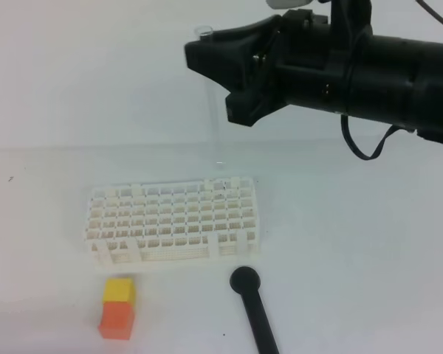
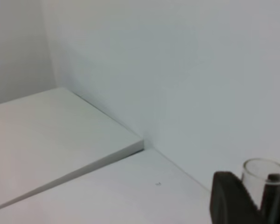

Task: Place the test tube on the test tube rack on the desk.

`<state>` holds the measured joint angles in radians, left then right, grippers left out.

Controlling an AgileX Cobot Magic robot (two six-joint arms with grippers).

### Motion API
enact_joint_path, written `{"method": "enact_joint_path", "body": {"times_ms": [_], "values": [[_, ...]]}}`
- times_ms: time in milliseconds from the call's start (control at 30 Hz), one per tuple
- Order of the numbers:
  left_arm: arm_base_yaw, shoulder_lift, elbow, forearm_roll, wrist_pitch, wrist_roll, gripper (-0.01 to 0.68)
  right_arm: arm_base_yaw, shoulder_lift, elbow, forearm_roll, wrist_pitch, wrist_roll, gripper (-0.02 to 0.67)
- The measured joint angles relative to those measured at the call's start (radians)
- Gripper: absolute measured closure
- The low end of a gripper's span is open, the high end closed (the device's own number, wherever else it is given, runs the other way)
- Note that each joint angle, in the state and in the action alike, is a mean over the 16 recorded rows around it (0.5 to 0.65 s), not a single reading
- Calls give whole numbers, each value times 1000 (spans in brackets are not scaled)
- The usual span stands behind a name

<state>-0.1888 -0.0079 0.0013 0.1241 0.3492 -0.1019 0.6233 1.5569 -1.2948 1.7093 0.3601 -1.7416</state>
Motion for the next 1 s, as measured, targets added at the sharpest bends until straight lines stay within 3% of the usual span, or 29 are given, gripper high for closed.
{"method": "enact_joint_path", "body": {"times_ms": [267, 433, 733, 1000], "values": [[39, 0, 0, 1, 0, -1, 674, -26, 53, -1, -16, -2, 30, 525], [112, 0, 0, 1, 0, -1, 674, -11, 72, -9, -132, -41, 165, 525], [251, 0, 0, 1, 0, -1, 674, 109, 91, -35, -663, -254, 747, 525], [287, 0, 0, 1, 0, -1, 674, 269, 148, -47, -1186, -559, 1230, 525]]}}
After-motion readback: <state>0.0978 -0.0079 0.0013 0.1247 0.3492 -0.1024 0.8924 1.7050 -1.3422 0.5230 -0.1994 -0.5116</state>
